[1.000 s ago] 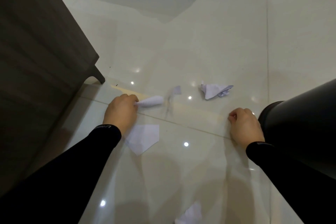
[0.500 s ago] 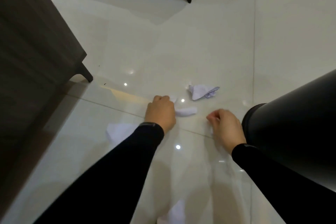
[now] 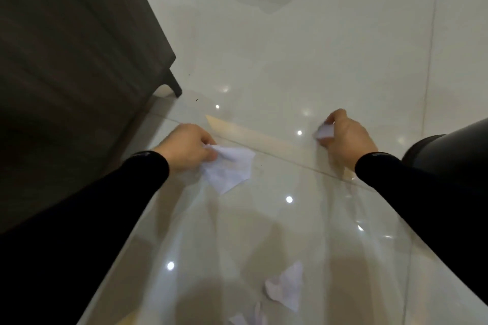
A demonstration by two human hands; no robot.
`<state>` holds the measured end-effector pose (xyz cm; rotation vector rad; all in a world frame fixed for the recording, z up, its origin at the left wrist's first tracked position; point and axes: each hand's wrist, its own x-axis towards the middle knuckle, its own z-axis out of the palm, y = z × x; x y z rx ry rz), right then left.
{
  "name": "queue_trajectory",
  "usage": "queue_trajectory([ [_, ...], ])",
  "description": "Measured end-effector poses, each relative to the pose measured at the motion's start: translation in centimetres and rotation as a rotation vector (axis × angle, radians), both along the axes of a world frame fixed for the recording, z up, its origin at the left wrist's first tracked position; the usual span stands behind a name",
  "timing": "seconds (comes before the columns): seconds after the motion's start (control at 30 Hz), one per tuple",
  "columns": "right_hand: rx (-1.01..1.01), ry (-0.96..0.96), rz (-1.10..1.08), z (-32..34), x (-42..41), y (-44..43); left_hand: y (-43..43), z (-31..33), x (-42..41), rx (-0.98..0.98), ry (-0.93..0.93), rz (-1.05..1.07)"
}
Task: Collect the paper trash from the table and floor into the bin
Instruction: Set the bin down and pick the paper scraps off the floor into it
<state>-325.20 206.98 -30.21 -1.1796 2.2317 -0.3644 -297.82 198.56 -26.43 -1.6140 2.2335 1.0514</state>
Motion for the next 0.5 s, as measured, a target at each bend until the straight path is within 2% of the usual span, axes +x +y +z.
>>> queue_trajectory([
  [0.07, -0.006, -0.084, -0.006, 0.7, 1.1, 0.8, 1.9, -2.3, -0.4, -0.035, -0.116, -0.104],
  [0.17, -0.061, -0.108, 0.088, 1.8, 3.1, 3.1, 4.6, -4.0, -1.3, -0.203, -0.278, -0.174],
  [0.33, -0.082, -0.151, 0.283, 3.4, 6.9, 8.3, 6.1, -2.5, -1.2, -0.13, -0.312, -0.182],
  [0.4, -0.03, -0.132, 0.385, 3.4, 8.2, 10.4, 6.4, -1.9, -1.1, -0.112, -0.266, -0.158],
  [0.5, 0.145, -0.085, 0.674, 1.9, 10.8, 14.3, 7.2, -0.6, -1.2, -0.091, -0.254, -0.204],
])
